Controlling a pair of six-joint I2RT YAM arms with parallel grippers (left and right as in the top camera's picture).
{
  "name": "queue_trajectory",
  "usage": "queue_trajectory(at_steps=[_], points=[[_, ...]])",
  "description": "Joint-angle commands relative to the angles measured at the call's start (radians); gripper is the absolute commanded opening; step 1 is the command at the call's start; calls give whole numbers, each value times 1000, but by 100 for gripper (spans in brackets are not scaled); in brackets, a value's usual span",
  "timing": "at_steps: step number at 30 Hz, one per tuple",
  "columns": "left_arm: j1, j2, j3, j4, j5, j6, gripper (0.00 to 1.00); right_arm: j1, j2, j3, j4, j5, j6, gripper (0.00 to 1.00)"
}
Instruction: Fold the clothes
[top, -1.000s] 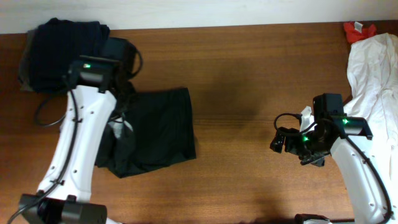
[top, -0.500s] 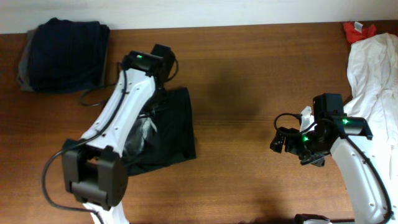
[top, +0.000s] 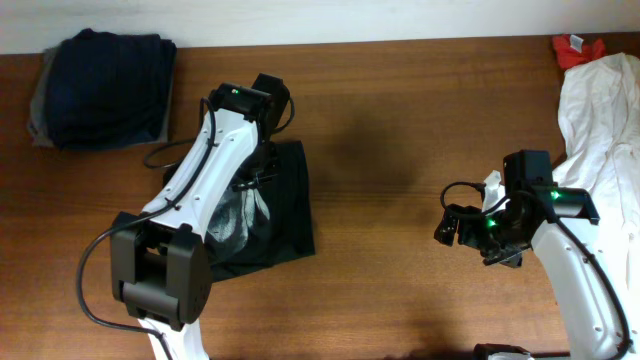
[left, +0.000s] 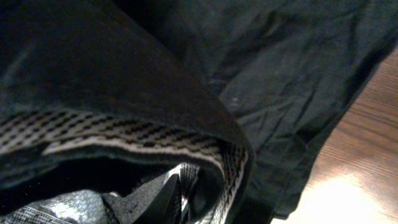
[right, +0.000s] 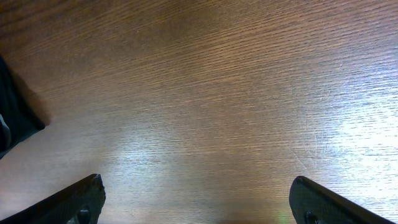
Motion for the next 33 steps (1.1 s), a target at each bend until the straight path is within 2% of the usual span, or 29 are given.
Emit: queue_trajectory(at_steps=[1, 2, 3, 8, 14, 19, 20, 22, 28, 33], points=[[-24, 11, 1, 4, 30, -5, 54, -8, 1, 10, 0, -6, -6, 98], [-31, 11, 1, 5, 29, -3, 67, -8, 1, 10, 0, -6, -6, 98], [-41, 11, 1, 12, 31, 19, 75, -8, 1, 10, 0, -6, -6, 98], [-53, 10, 56, -29, 57, 79, 76, -8, 1, 10, 0, -6, -6, 98], [-53, 10, 289, -179, 62, 125, 76, -8, 1, 10, 0, -6, -6, 98], [-36, 9, 413, -298, -18, 132, 75, -8, 1, 10, 0, -6, -6, 98], [-28, 9, 409, -298, -24, 132, 76, -8, 1, 10, 0, -6, -6, 98], [-10, 10, 384, -298, -24, 132, 86, -8, 1, 10, 0, -6, -6, 98], [6, 11, 209, -234, -24, 131, 87, -8, 1, 10, 0, -6, -6, 98], [5, 13, 33, -76, 31, 132, 83, -8, 1, 10, 0, -6, -6, 98]])
